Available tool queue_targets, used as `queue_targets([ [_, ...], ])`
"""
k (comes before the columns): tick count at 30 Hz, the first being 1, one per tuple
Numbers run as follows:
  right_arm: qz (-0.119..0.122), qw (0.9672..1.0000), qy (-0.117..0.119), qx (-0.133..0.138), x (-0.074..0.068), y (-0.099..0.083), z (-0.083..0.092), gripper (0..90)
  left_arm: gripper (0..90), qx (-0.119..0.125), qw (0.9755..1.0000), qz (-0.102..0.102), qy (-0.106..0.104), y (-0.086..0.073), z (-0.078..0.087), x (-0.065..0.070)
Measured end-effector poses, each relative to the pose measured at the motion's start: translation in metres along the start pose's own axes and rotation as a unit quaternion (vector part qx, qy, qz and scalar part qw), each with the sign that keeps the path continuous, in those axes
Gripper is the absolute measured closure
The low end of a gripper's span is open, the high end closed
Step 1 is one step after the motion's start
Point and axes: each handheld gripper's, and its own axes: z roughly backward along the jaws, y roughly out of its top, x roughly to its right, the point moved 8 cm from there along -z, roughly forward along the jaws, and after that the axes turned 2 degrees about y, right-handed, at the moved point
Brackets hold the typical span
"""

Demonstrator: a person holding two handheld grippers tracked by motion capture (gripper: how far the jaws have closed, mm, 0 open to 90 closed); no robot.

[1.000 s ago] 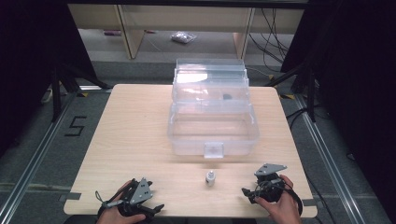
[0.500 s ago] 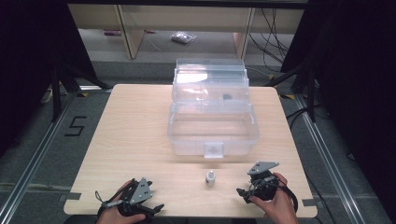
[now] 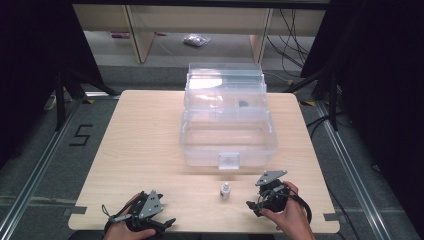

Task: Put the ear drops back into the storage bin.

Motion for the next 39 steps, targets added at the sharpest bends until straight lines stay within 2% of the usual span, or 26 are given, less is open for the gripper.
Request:
queue_targets([
  [2,-0.009,0.9999,0.005,0.0,-0.003,0.003,-0.002,25.0,15.4,-0.003,1.0,-0.004,0.001,0.0,0.0,-0.001],
  [4,-0.006,0.9999,0.007,-0.004,-0.006,0.005,-0.003,25.0,15.4,-0.008,1.0,-0.005,0.003,-0.001,0.0,-0.002],
  [5,0.001,1.0,0.009,-0.003,-0.008,0.008,-0.004,25.0,15.4,-0.003,1.0,0.001,-0.006,0.0,0.0,0.001],
  [7,0.012,0.9998,0.015,-0.007,-0.012,0.012,-0.005,24.9,15.4,-0.001,1.0,-0.001,0.0,0.0,-0.001,0.0],
  [8,0.015,0.9997,0.015,-0.009,-0.013,0.014,-0.006,24.9,15.4,0.0,1.0,0.002,-0.006,0.0,0.0,0.001],
  [10,0.035,0.9992,0.018,-0.008,-0.015,0.02,-0.01,24.9,15.4,-0.001,1.0,0.001,-0.004,-0.001,-0.001,0.0],
  [12,0.035,0.999,0.023,-0.014,-0.02,0.024,-0.011,24.9,15.4,-0.003,1.0,-0.001,-0.002,-0.001,0.0,-0.001],
  [13,0.05,0.9984,0.023,-0.012,-0.02,0.028,-0.014,25.0,15.4,-0.005,1.0,-0.002,-0.001,-0.001,0.0,-0.001],
  [15,0.056,0.9979,0.025,-0.02,-0.024,0.032,-0.016,25.0,15.4,-0.006,1.0,-0.004,0.001,-0.001,0.0,-0.002],
  [16,0.067,0.9972,0.025,-0.021,-0.025,0.035,-0.018,25.1,15.4,-0.007,1.0,-0.004,0.0,-0.001,0.0,-0.002],
  [18,0.066,0.9969,0.027,-0.031,-0.028,0.038,-0.019,26.1,15.4,-0.007,1.0,-0.005,0.0,-0.001,0.0,-0.002],
  [19,0.08,0.9959,0.03,-0.03,-0.028,0.04,-0.022,26.5,15.4,-0.004,1.0,-0.001,-0.002,-0.001,0.0,-0.001],
  [20,0.079,0.9959,0.027,-0.034,-0.028,0.041,-0.022,26.5,15.4,-0.004,1.0,0.0,-0.001,-0.001,0.0,-0.001],
  [21,0.081,0.9957,0.029,-0.035,-0.03,0.043,-0.023,26.7,15.4,-0.004,0.9999,0.011,-0.002,-0.002,-0.001,0.0],
  [22,0.08,0.9957,0.029,-0.037,-0.031,0.044,-0.024,27.3,15.4,-0.004,1.0,0.002,-0.001,-0.001,0.0,-0.001],
  [24,0.088,0.9949,0.03,-0.041,-0.032,0.047,-0.026,28.4,15.4,-0.006,1.0,-0.004,0.0,-0.001,0.0,-0.001],
  [25,0.098,0.9939,0.033,-0.039,-0.033,0.048,-0.028,29.2,15.4,-0.004,1.0,-0.001,-0.002,0.0,0.0,0.0],
  [30,0.101,0.9932,0.035,-0.047,-0.037,0.054,-0.034,30.9,15.4,0.001,1.0,0.0,-0.002,0.0,0.0,-0.001],
  [31,0.112,0.992,0.036,-0.046,-0.037,0.056,-0.036,31.3,15.4,0.001,1.0,0.0,-0.002,0.0,0.0,-0.001],
  [34,0.111,0.9917,0.038,-0.052,-0.038,0.059,-0.038,33.1,15.4,-0.007,1.0,-0.005,0.001,-0.001,0.0,-0.001],
  [37,0.123,0.9901,0.041,-0.054,-0.038,0.063,-0.042,34.4,15.4,-0.004,1.0,-0.002,-0.001,-0.001,0.0,-0.001],
  [39,0.124,0.99,0.033,-0.058,-0.036,0.063,-0.043,36.0,15.4,-0.004,1.0,-0.002,-0.001,0.0,0.0,-0.001],
])
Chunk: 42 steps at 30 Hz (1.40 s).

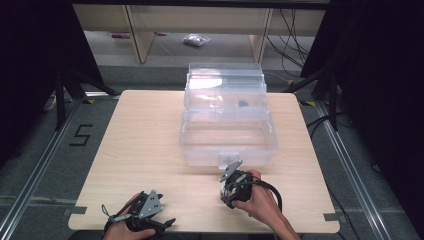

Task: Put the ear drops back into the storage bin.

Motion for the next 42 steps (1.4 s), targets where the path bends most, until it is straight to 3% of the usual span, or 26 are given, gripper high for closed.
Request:
queue_targets([
  [7,0.017,0.9998,0.012,-0.003,-0.001,0.004,-0.006,42.2,15.4,-0.002,1.0,-0.002,0.002,0.0,0.0,0.0],
  [8,0.011,0.9999,0.011,-0.008,-0.002,0.004,-0.005,43.1,15.4,-0.002,1.0,-0.003,0.003,0.0,0.0,0.0],
  [9,0.037,0.9993,0.01,-0.004,0.002,0.006,-0.007,43.6,15.4,0.004,1.0,0.002,0.0,0.001,0.0,0.001],
  [10,0.014,0.9997,0.014,-0.012,-0.002,0.006,-0.008,43.9,15.4,0.005,1.0,0.003,0.0,0.001,0.0,0.002],
  [11,0.008,0.9997,0.018,-0.012,-0.004,0.006,-0.008,44.9,15.4,0.004,0.9999,0.01,0.0,0.0,0.0,0.002],
  [12,0.011,0.9997,0.017,-0.012,-0.003,0.007,-0.009,46.1,15.4,0.004,1.0,0.001,0.0,0.001,0.0,0.001],
  [16,0.023,0.9994,0.017,-0.018,-0.001,0.009,-0.011,48.6,15.4,0.0,1.0,-0.001,0.001,0.0,0.0,0.0],
  [21,0.027,0.9991,0.018,-0.028,-0.002,0.008,-0.015,57.0,15.4,0.005,1.0,0.008,-0.001,0.0,-0.001,0.002],
  [22,0.029,0.9991,0.018,-0.026,-0.002,0.008,-0.015,58.1,15.4,0.003,1.0,-0.001,-0.001,0.0,0.0,0.0],
  [23,0.04,0.9987,0.019,-0.024,-0.002,0.009,-0.016,58.4,15.4,-0.001,1.0,-0.001,0.002,0.0,0.0,0.0],
  [30,0.035,0.9991,0.008,-0.024,-0.004,0.011,-0.011,60.0,15.4,0.0,1.0,-0.001,0.001,0.0,0.0,0.0],
  [31,0.044,0.9988,0.008,-0.019,-0.003,0.012,-0.01,60.0,15.4,0.0,1.0,-0.001,0.001,0.0,0.0,0.0],
  [32,0.03,0.9993,0.011,-0.02,-0.005,0.012,-0.007,60.0,15.4,0.0,1.0,0.0,0.001,0.0,0.0,0.0],
  [34,0.042,0.999,0.009,-0.013,-0.002,0.013,-0.003,60.0,15.4,0.0,1.0,-0.001,0.001,0.0,0.0,0.0],
  [35,0.031,0.9994,0.011,-0.011,-0.003,0.013,0.001,60.0,15.4,0.0,1.0,0.0,0.001,0.0,0.0,0.001],
  [37,0.032,0.9993,0.012,-0.011,-0.002,0.013,0.002,60.0,15.4,-0.005,1.0,0.0,-0.008,0.0,0.002,0.002],
  [41,0.03,0.9993,0.018,-0.008,0.0,0.013,0.007,60.0,15.4,0.004,1.0,0.002,0.0,0.0,0.0,0.001],
  [42,0.017,0.9996,0.021,-0.009,-0.001,0.012,0.008,60.1,15.4,0.004,1.0,0.002,0.0,0.0,0.0,0.001],
])
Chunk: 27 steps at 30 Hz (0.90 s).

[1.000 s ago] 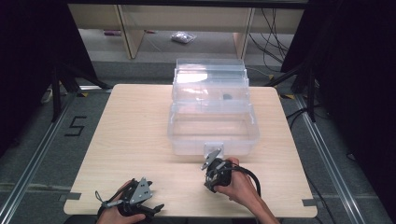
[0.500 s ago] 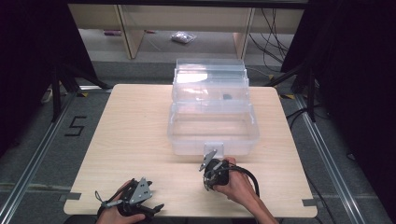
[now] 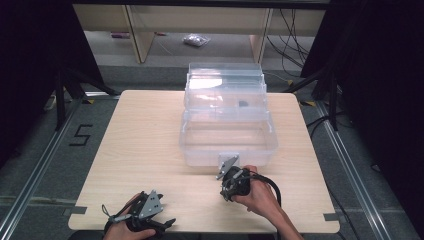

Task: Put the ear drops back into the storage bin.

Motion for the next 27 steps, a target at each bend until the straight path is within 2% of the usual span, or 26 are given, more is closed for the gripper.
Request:
queue_targets([
  [2,0.01,0.9999,0.002,0.004,0.003,0.001,0.003,60.1,15.4,-0.004,1.0,-0.003,0.0,-0.001,0.0,-0.001],
  [3,0.001,1.0,0.0,0.004,0.004,0.0,0.006,60.1,15.4,-0.004,1.0,-0.002,0.002,-0.001,0.0,-0.001],
  [6,0.01,0.9999,0.006,0.009,0.009,0.002,0.014,60.1,15.4,-0.004,1.0,-0.002,0.0,-0.001,0.0,-0.001],
  [10,-0.005,0.9999,0.009,0.0,0.013,0.0,0.022,60.1,15.4,-0.004,1.0,-0.002,0.0,-0.001,0.0,-0.001],
  [11,0.005,0.9999,0.01,0.004,0.015,0.001,0.025,60.1,15.4,-0.004,1.0,-0.002,0.0,-0.001,0.0,-0.001],
  [12,-0.002,1.0,0.009,-0.001,0.017,0.0,0.028,60.1,15.4,-0.004,1.0,-0.002,0.0,-0.001,0.0,-0.001],
  [13,0.023,0.9997,0.008,0.005,0.021,0.002,0.029,60.1,15.4,-0.004,1.0,-0.002,0.0,-0.001,0.0,-0.001],
  [14,-0.001,0.9999,0.011,-0.004,0.019,0.0,0.033,60.1,15.4,-0.004,1.0,-0.002,0.0,-0.001,0.0,-0.001],
  [15,0.007,0.9999,0.014,-0.004,0.021,0.0,0.034,60.1,15.4,-0.004,1.0,-0.002,0.0,-0.001,0.0,-0.001],
  [17,-0.006,0.9998,0.014,-0.011,0.023,-0.001,0.04,60.1,15.4,-0.004,1.0,-0.002,-0.001,-0.001,0.0,-0.001],
  [19,-0.004,0.9998,0.016,-0.013,0.024,-0.001,0.042,60.1,15.4,-0.005,1.0,-0.002,-0.001,-0.001,0.0,-0.001],
  [20,-0.007,0.9998,0.01,-0.014,0.027,-0.001,0.044,60.1,15.4,-0.004,1.0,0.006,-0.003,-0.001,0.0,0.0],
  [22,-0.007,0.9998,0.01,-0.013,0.032,-0.001,0.048,60.1,15.4,-0.006,1.0,-0.004,0.002,-0.001,0.0,-0.002],
  [27,-0.022,0.9997,0.008,-0.008,0.039,-0.001,0.062,60.1,15.4,-0.006,1.0,-0.001,0.0,-0.001,0.0,-0.001],
])
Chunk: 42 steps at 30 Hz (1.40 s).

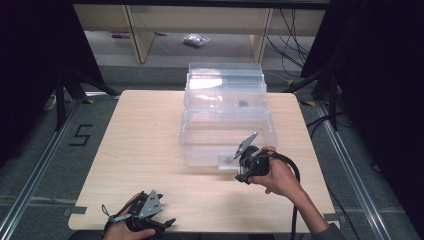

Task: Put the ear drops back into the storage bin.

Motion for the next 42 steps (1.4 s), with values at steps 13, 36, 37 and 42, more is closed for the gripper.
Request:
queue_targets([
  [13,-0.011,0.9999,-0.007,-0.009,0.019,0.003,0.039,60.1,15.4,0.004,1.0,0.001,-0.006,0.001,0.0,0.002],
  [36,-0.064,0.9973,-0.029,-0.024,0.081,0.019,0.054,60.1,15.4,0.004,1.0,0.003,-0.001,0.0,-0.001,0.001],
  [37,-0.07,0.9967,-0.031,-0.028,0.087,0.019,0.052,60.1,15.4,0.003,0.9999,0.01,-0.001,0.0,-0.001,0.002],
  [42,-0.085,0.9952,-0.031,-0.036,0.098,0.018,0.046,60.1,15.4,0.003,1.0,0.002,-0.001,0.0,0.0,0.001],
])
